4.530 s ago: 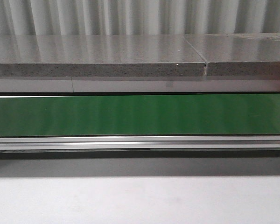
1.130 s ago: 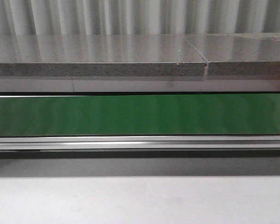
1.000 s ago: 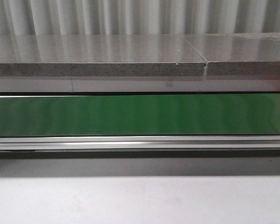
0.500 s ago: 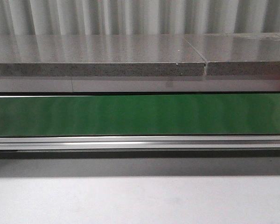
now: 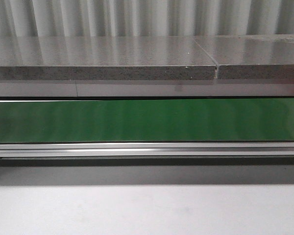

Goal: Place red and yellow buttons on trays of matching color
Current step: 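Lower the red button onto the belt and open the left gripper, then move the left gripper to a yellow-capped button and grasp it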

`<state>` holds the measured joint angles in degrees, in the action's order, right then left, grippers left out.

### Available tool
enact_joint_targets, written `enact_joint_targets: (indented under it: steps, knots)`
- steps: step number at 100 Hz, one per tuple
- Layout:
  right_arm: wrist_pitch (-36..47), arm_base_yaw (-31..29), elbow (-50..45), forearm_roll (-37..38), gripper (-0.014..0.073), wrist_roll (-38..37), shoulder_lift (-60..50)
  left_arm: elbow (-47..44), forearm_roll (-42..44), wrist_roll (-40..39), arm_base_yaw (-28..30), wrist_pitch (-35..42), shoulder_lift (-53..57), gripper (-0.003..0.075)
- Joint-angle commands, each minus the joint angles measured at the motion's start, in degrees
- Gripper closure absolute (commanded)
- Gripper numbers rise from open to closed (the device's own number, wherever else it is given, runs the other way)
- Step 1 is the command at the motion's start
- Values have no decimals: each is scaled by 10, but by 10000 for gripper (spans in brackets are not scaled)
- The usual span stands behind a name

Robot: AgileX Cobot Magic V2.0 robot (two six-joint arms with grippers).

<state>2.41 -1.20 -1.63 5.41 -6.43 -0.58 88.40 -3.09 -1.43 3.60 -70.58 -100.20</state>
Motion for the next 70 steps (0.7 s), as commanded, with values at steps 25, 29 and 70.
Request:
enact_joint_targets:
  steps: [25, 29, 70]
  knots:
    - [44, -1, 3, 4, 651, 3, -9, 85, -10, 0, 22, -20, 34, 255]
    - [44, -1, 3, 4, 651, 3, -9, 85, -10, 0, 31, -20, 34, 256]
    - [44, -1, 3, 4, 651, 3, -9, 86, 9, 0, 155, -8, -12, 257]
